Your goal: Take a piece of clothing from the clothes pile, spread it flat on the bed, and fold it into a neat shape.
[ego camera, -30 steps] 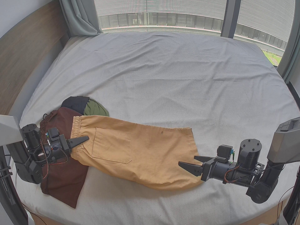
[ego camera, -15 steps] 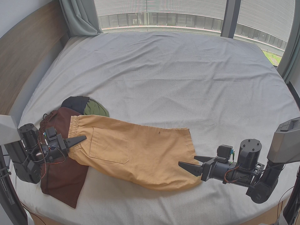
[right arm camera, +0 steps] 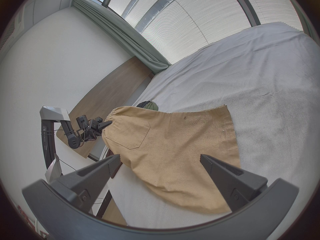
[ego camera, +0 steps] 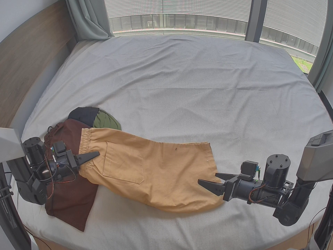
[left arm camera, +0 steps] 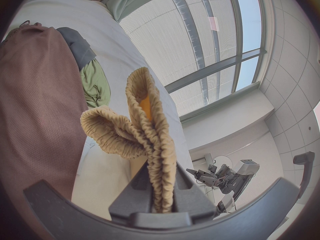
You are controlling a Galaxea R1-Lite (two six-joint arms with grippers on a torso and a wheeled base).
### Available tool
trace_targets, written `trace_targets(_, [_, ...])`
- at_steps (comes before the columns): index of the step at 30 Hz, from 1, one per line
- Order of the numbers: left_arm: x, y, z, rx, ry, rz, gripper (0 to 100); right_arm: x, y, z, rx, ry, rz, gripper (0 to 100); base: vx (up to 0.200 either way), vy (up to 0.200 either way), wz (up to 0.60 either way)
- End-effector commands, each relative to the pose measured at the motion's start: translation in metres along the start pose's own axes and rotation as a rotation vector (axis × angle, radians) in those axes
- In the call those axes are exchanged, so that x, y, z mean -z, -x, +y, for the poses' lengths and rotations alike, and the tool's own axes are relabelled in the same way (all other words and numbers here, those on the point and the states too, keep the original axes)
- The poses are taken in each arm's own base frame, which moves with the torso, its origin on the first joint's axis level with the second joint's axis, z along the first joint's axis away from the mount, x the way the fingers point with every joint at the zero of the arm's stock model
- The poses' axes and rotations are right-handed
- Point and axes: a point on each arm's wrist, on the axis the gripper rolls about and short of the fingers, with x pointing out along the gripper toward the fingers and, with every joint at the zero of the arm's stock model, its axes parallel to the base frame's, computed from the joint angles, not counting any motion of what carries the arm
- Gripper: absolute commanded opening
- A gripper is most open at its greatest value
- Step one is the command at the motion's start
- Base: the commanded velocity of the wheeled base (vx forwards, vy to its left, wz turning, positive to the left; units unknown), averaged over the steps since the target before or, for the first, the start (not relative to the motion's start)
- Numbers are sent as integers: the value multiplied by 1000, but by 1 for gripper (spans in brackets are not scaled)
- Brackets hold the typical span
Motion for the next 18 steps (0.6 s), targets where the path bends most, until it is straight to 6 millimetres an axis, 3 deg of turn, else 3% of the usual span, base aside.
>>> trace_targets(1, [4,-8,-5,18,-10,22,0,1,0,0,-1,0,2,100,0,0,0])
trace_targets(18, [26,-45,-30,10,-40,35,0,0,0,-1,1,0,-2,100,0,0,0])
